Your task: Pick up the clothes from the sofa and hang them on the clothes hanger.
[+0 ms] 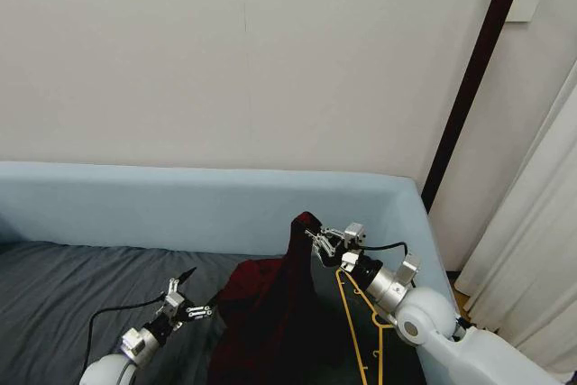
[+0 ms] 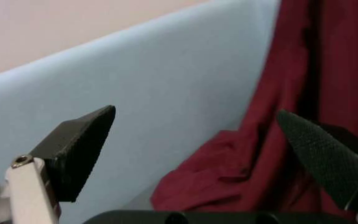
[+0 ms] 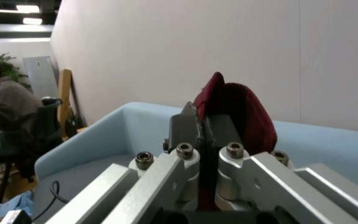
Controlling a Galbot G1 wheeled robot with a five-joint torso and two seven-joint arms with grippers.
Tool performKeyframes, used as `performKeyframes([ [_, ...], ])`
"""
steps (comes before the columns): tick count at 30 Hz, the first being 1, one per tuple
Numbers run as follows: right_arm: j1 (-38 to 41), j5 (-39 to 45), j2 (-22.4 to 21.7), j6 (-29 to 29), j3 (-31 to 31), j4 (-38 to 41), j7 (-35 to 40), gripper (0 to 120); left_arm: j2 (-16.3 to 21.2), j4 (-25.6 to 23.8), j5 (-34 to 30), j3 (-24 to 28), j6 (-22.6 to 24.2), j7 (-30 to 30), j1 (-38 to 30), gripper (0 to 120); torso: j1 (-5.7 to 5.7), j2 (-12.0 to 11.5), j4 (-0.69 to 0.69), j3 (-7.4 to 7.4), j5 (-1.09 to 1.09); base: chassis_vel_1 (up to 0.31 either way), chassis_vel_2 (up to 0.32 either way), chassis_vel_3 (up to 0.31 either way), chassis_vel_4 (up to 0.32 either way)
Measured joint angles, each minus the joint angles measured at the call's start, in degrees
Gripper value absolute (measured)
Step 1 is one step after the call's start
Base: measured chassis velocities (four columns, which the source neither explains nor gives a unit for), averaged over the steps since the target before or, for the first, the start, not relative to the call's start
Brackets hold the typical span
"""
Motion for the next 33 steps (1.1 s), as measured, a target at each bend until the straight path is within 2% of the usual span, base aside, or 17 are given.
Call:
performKeyframes([
  [7,-1.37,-0.05,-0.43,0.26,2.71,-0.54,-0.25,0,-2.52,9.01,5.65,4.81,-2.89,8.56,-8.10,100,0.00,0.00,0.02,0.00,0.01,0.000,0.000,0.000,0.000],
  [8,-1.37,-0.05,-0.43,0.26,2.71,-0.54,-0.25,0,-2.52,9.01,5.65,4.81,-2.89,8.56,-8.10,100,0.00,0.00,0.02,0.00,0.01,0.000,0.000,0.000,0.000],
  [12,-2.22,-0.08,-0.77,0.45,4.25,-0.44,-0.59,0,-4.93,14.41,6.97,8.67,-3.65,6.09,-12.41,100,0.00,0.00,0.01,0.00,0.01,0.000,0.000,0.000,0.000],
  [15,-2.30,-0.19,-0.41,0.49,4.44,-0.50,-0.69,0,-5.96,15.95,6.97,9.53,-3.65,5.05,-13.83,100,0.00,0.00,0.01,0.00,0.01,0.000,0.000,0.000,0.000],
  [23,-1.77,-1.19,1.40,0.71,4.04,-1.83,-0.93,0,-6.78,20.13,6.68,11.65,-3.23,6.41,-16.41,97,0.00,0.00,0.03,0.00,0.01,0.000,0.000,0.000,0.000],
  [25,-1.46,-1.22,1.54,0.72,3.96,-2.01,-0.95,0,-7.04,20.66,6.29,11.85,-3.04,6.83,-16.59,93,0.00,0.00,0.04,0.00,0.01,0.000,0.000,0.000,0.000],
  [29,-1.00,-1.23,1.99,0.72,3.79,-2.45,-1.00,0,-8.00,22.56,4.86,11.87,-1.87,9.92,-17.44,77,0.00,0.00,0.01,-0.01,0.01,0.000,0.000,0.000,0.000],
  [31,-1.00,-1.23,2.01,0.72,3.79,-2.46,-1.00,0,-8.05,22.68,4.85,11.87,-1.85,9.99,-17.47,75,0.00,0.00,0.01,0.00,0.01,0.000,0.000,0.000,0.000],
  [32,-0.92,-1.37,2.26,0.72,3.75,-2.60,-1.03,0,-8.46,23.49,4.73,11.91,-1.79,10.09,-17.65,67,0.00,0.00,0.01,0.00,0.01,0.000,0.000,0.000,0.000],
  [33,-0.88,-1.51,2.39,0.72,3.75,-2.65,-1.05,0,-8.67,23.74,4.56,12.01,-1.79,9.82,-17.66,63,0.00,0.00,0.02,-0.01,0.01,0.000,0.000,0.000,0.000],
])
